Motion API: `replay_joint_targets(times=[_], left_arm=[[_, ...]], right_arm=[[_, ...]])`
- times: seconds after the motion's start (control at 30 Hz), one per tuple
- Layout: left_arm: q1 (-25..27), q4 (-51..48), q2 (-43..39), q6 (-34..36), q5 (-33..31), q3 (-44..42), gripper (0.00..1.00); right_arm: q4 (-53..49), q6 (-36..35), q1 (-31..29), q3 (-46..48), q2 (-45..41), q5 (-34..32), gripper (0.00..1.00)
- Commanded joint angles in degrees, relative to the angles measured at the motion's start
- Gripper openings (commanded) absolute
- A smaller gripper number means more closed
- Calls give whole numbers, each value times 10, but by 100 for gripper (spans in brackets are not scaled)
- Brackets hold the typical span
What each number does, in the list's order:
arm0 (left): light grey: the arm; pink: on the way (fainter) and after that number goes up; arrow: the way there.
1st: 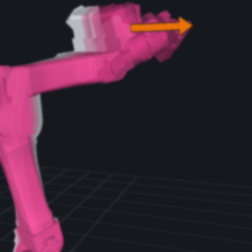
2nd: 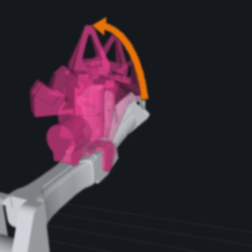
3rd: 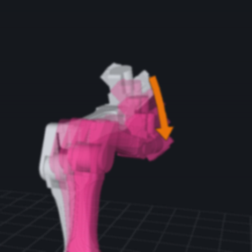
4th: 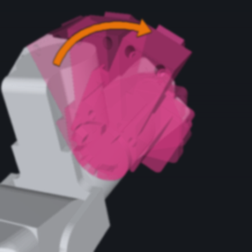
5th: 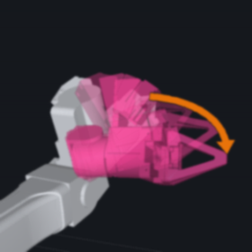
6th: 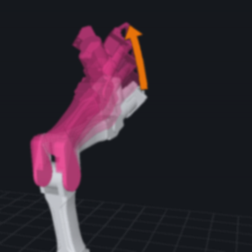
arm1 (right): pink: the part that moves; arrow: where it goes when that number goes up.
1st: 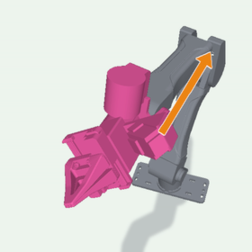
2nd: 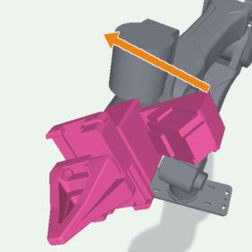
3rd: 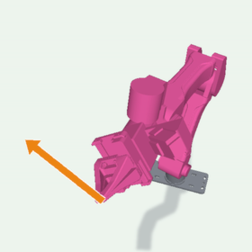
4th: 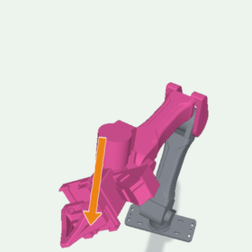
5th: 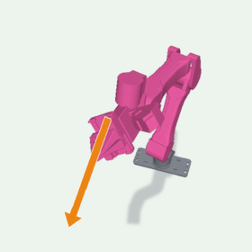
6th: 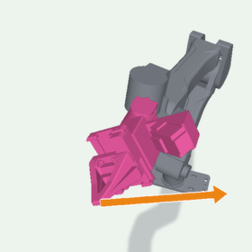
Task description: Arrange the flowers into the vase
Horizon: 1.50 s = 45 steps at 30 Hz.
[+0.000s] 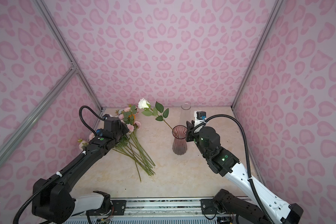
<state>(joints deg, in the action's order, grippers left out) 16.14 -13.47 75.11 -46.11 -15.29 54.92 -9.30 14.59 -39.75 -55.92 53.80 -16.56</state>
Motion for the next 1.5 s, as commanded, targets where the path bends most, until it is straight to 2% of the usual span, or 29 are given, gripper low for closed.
replay_joint_targets(times=[0.0, 0.13, 0.33, 0.47, 0.77, 0.93, 1.17, 1.23, 1.33, 1.47], left_arm=[[-3, -32, 36, -8, 23, -1, 41], [-2, -43, 112, 28, 72, 19, 31], [-1, -108, 191, 35, 32, 68, 26], [-1, -123, 169, 15, -6, 47, 27], [-12, -136, 140, -1, -32, -1, 28], [-40, -108, 155, -14, -3, -12, 25], [-51, -81, 183, -2, 24, -8, 22], [-52, -76, 192, 1, 23, -8, 19], [-59, -62, 198, 2, 24, -17, 10], [-59, -60, 181, 19, 19, -19, 4]], right_arm=[[3, 4, -1, 15, -3, -6, 27], [3, 5, 1, 16, 9, 3, 25], [12, 17, 2, 32, 9, 9, 25], [13, 20, 3, 45, 3, 11, 26], [11, 18, 14, 47, 4, 39, 27], [6, 19, 14, 47, 3, 43, 27], [4, 27, 15, 57, -4, 39, 27], [3, 27, 15, 56, -4, 39, 27], [5, 26, 14, 56, -4, 37, 27], [4, 27, 15, 55, -4, 37, 27]])
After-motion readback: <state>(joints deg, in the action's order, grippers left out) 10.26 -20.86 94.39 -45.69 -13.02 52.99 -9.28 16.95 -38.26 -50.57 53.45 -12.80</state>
